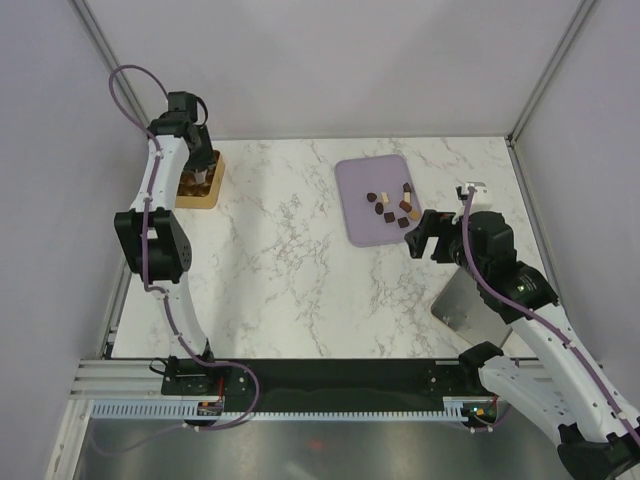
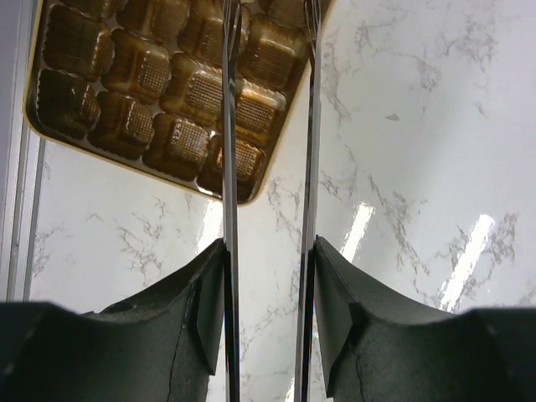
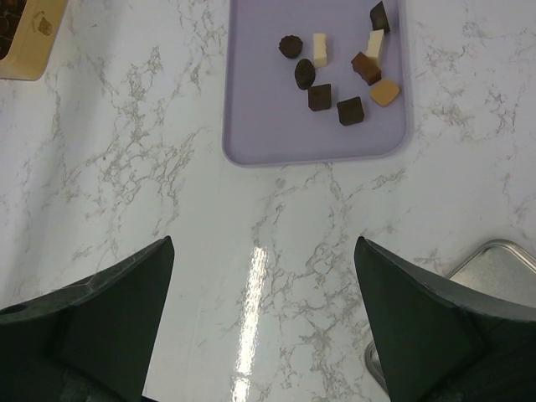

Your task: Pack the chocolate

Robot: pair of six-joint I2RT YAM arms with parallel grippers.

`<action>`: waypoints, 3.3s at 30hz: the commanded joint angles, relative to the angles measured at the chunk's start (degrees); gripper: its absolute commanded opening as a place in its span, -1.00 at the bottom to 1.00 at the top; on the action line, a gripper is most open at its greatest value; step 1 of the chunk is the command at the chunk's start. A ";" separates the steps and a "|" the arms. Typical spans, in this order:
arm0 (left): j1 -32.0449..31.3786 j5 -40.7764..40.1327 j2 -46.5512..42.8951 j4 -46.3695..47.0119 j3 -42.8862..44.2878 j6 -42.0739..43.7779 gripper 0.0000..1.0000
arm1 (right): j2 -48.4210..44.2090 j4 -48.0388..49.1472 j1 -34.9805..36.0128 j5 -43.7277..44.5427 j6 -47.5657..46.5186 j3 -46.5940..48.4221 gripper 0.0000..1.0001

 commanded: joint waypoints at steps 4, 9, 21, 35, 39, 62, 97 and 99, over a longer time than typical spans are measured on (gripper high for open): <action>-7.30 -1.16 -11.76 2.63 -8.46 1.36 0.01 | -2.23 -2.35 0.16 0.35 0.13 2.26 0.95; -16.88 -0.90 -17.81 4.12 -13.92 -0.05 0.01 | -3.20 -5.25 0.16 0.78 -0.22 3.22 0.95; -39.38 0.42 -19.51 8.86 -19.20 -4.44 0.02 | -5.84 -8.95 0.16 3.33 -0.57 4.98 0.95; -52.31 2.97 -8.35 11.77 -16.48 -5.85 0.03 | -5.84 -8.95 0.16 4.21 -1.01 4.63 0.95; -53.46 2.88 -5.10 12.73 -15.51 -6.11 0.03 | -5.75 -8.69 0.16 4.30 -1.36 4.72 0.95; -53.90 -0.54 4.84 12.82 -8.39 -4.27 -0.04 | -5.66 -7.72 0.16 5.44 -2.24 3.66 0.95; -33.26 2.09 -17.92 1.05 -7.42 -1.37 -0.27 | -6.81 -6.40 0.08 2.37 -0.22 3.49 0.95; -28.08 2.44 -18.01 1.13 -7.16 -1.11 -0.28 | -6.54 -5.61 0.16 1.84 -0.13 3.23 0.95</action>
